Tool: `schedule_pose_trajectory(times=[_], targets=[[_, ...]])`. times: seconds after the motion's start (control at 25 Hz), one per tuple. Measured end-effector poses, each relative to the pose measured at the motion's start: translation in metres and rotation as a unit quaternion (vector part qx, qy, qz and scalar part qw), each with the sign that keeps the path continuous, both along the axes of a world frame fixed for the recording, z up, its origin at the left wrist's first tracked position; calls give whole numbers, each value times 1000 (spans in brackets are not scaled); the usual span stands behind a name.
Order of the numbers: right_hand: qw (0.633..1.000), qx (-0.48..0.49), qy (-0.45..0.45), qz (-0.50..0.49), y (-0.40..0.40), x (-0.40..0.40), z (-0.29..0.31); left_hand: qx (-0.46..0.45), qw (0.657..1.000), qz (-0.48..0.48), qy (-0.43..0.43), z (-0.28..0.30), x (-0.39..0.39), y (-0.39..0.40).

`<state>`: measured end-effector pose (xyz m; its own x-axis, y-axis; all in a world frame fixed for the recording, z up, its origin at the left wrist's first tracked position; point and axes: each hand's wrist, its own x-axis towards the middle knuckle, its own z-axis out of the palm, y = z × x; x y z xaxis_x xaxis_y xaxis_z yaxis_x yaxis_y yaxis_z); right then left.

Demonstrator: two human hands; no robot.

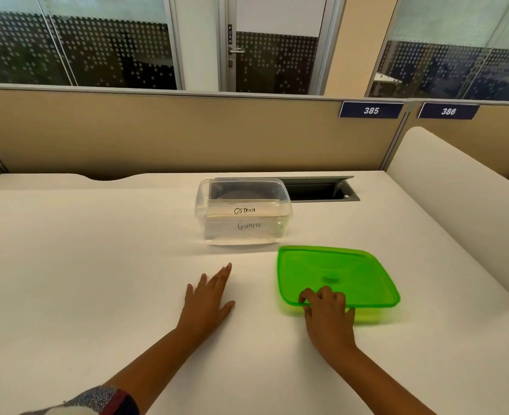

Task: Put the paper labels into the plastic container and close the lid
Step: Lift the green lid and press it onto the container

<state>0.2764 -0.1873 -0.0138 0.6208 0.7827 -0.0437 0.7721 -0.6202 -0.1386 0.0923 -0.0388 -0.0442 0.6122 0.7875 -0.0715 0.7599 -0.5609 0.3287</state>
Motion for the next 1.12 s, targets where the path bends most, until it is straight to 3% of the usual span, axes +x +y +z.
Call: schedule_pose_trajectory(times=[0.2, 0.4, 0.52, 0.72, 0.88, 1.0, 1.12], targets=[[996, -32, 47, 68, 17, -27, 43, -51, 998, -35, -25, 16, 11, -7], [990, -11, 60, 127, 41, -42, 85, 46, 968, -70, -237, 30, 18, -10], [985, 42, 92, 140, 54, -33, 100, 56, 946, -5, -320, 43, 15, -5], [978, 139, 86, 126, 67, 15, 112, 72, 926, 78, -363, 61, -7, 16], [972, 200, 77, 97, 75, 63, 112, 92, 921, 87, -369, 74, -27, 44], [958, 233, 120, 117, 84, 76, 104, 93, 928, 50, -356, 86, -25, 63], [940, 275, 178, 96, 99, 76, 96, 34, 897, 88, -431, 99, -13, 85]])
